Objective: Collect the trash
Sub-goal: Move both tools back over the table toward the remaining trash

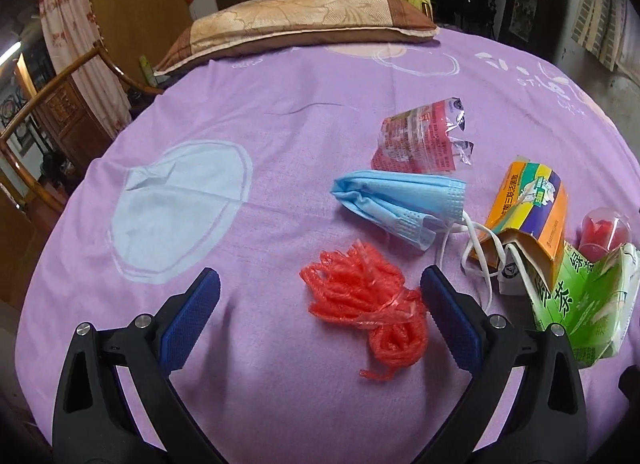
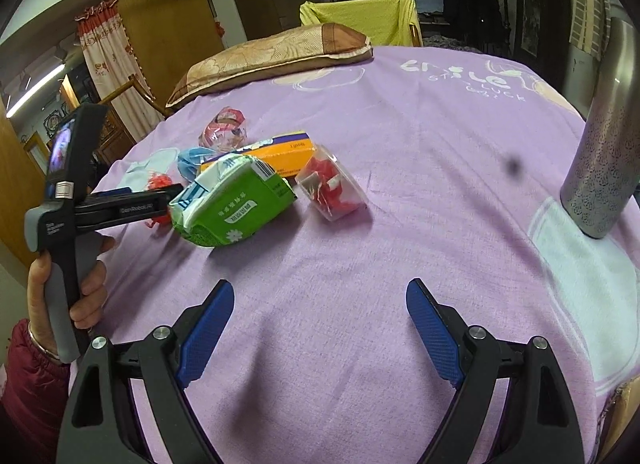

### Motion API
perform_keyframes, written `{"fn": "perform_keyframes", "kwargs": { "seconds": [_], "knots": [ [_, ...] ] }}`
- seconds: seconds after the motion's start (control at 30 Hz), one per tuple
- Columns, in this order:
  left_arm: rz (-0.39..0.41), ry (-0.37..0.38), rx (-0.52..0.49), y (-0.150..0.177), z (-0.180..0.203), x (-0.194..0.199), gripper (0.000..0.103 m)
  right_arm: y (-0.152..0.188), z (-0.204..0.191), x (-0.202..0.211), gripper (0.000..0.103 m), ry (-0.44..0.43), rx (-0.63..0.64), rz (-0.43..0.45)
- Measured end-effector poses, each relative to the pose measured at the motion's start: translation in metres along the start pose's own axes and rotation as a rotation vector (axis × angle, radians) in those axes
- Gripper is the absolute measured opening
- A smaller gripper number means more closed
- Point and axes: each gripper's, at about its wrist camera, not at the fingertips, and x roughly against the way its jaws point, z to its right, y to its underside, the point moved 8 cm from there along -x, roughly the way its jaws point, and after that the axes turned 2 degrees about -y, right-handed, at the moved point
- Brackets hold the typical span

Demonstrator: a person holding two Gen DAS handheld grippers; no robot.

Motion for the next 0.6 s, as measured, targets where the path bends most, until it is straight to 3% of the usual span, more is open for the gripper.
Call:
{"fn": "perform_keyframes", "kwargs": {
  "seconds": [0.2,0.27,0.33,0.43,0.6],
  "knots": [
    [-0.011,-0.037,0.195,-0.001,-0.054,0.0,0.097,0.0,0.009,-0.001,0.087,-0.001,-0.046,-0.007],
    [0.008,-0.006,0.295,0.0,-0.075,0.004,0.097,0.0,0.008,-0.002,0.087,0.0,-0.042,-0.007],
    [0.031,0.048,0.325,-0.001,-0.077,0.009,0.096,0.0,0.006,-0.002,0.087,-0.001,-0.033,-0.01],
    [0.051,0.083,0.24,-0.004,-0.056,0.015,0.096,0.001,0.006,-0.003,0.087,-0.001,-0.029,-0.014],
    [0.037,-0.039,0.047,0.002,-0.024,0.009,0.096,0.0,0.008,-0.003,0.088,-0.001,-0.033,-0.016]
  ]
}}
